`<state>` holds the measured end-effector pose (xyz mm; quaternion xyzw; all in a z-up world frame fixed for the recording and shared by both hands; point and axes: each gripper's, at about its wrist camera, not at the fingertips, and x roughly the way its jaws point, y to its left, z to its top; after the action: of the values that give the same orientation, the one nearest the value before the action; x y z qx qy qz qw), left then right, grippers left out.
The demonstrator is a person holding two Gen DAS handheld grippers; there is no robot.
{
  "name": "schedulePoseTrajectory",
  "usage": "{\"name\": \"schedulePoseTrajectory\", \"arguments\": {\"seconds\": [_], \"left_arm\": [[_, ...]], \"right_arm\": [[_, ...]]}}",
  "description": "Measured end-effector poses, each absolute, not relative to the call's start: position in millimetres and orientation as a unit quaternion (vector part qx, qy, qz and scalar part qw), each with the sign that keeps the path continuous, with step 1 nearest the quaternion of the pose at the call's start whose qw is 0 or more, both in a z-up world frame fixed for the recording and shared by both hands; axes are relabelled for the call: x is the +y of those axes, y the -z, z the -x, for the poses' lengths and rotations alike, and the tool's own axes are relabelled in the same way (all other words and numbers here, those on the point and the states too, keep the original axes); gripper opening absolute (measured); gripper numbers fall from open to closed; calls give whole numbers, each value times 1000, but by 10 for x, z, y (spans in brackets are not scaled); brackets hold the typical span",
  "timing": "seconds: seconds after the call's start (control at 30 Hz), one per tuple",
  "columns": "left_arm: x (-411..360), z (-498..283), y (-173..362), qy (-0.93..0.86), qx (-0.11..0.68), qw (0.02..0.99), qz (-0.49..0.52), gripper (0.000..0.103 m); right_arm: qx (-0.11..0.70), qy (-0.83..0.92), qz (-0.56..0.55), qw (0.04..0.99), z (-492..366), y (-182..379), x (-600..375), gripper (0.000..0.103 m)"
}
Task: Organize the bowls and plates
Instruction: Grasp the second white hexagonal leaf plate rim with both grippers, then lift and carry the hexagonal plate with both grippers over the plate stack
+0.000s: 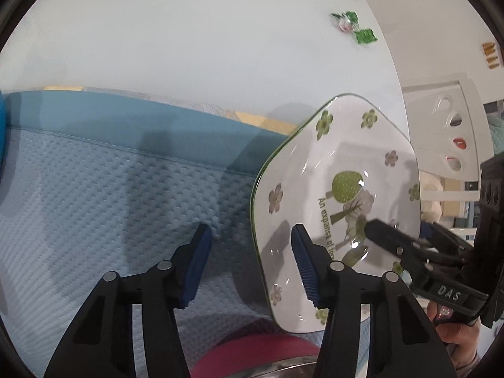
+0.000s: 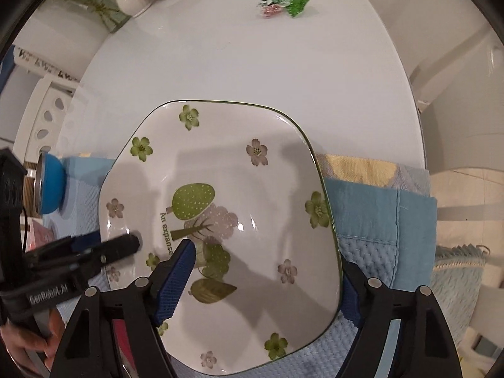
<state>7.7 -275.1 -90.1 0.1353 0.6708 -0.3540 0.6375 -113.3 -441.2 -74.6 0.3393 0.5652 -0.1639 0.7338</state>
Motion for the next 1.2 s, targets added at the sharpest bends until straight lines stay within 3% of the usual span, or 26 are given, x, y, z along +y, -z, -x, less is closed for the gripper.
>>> {"name": "schedulePoseTrajectory", "arguments": {"seconds": [0.13,0.27,0.33,0.47,1.2], "left_arm": [[-2680,-162,834,340,656,658,-144,42],[-2710,-167,881,356,657,650,-139,20],[-2741,-127,854,353,634,668,-166,23],[-2655,-263,789,345,628,676,-172,23],[-1727,-1156,266,307,622,712,-113,25]], "right_arm": [[567,92,-356,737,1069,705,-4315,77],[560,122,-371,731,1057,801,-4411,64],[570,127,-354,731,1036,765,-4394,50],[570,112,-346,737,998,707,-4346,46],[564,39,-322,759,131,280,-3636,45]]}}
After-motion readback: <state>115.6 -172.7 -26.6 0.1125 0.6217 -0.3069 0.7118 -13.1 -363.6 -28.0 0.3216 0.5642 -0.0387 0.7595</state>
